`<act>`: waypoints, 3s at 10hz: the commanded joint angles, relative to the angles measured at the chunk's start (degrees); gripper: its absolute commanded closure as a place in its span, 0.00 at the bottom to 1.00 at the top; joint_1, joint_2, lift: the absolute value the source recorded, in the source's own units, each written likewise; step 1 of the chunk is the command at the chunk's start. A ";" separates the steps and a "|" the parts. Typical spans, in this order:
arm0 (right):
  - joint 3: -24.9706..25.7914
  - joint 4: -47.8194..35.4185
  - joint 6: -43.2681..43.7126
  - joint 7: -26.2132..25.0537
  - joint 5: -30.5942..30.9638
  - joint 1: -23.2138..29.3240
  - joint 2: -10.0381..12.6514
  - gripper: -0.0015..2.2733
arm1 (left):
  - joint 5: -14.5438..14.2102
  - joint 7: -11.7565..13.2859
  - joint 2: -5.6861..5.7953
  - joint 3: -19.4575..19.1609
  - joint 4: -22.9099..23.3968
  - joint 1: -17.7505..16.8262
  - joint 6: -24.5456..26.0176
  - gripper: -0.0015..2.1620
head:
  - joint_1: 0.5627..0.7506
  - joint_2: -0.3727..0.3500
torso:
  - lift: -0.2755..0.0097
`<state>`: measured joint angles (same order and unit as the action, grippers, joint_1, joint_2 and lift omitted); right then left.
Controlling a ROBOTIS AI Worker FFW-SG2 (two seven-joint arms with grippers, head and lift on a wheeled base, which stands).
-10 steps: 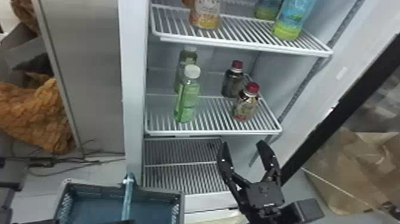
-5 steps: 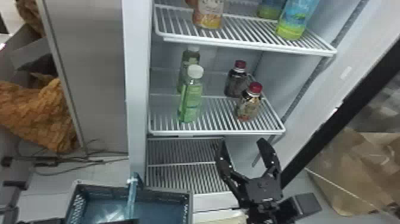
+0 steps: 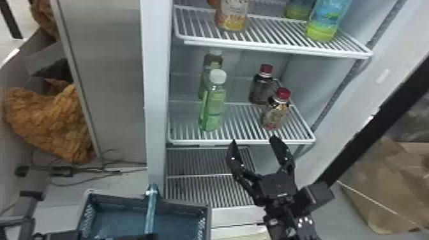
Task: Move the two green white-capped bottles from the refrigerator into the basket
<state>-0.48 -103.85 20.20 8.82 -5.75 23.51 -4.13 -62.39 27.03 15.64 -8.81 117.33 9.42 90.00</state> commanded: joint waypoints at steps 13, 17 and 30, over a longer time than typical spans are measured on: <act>-4.66 7.74 -14.71 6.29 -0.42 -17.47 -1.76 0.01 | 0.12 -0.22 0.09 0.47 -0.83 -1.12 0.03 0.55 | 0.70 0.34 | 0.04; -5.80 11.40 -15.55 6.29 -1.45 -22.25 -2.03 0.01 | -0.22 -0.31 0.09 1.04 -1.25 -1.54 0.03 0.55 | 0.70 0.36 | 0.04; -5.00 0.29 -22.73 3.31 0.15 -20.00 -1.94 0.46 | -0.45 -0.22 0.09 0.93 -1.39 -1.26 0.03 0.55 | 0.70 0.36 | 0.04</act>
<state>-5.71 -101.97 -1.59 12.17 -6.00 2.86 -5.99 -62.84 26.80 15.72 -7.85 115.94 8.15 90.00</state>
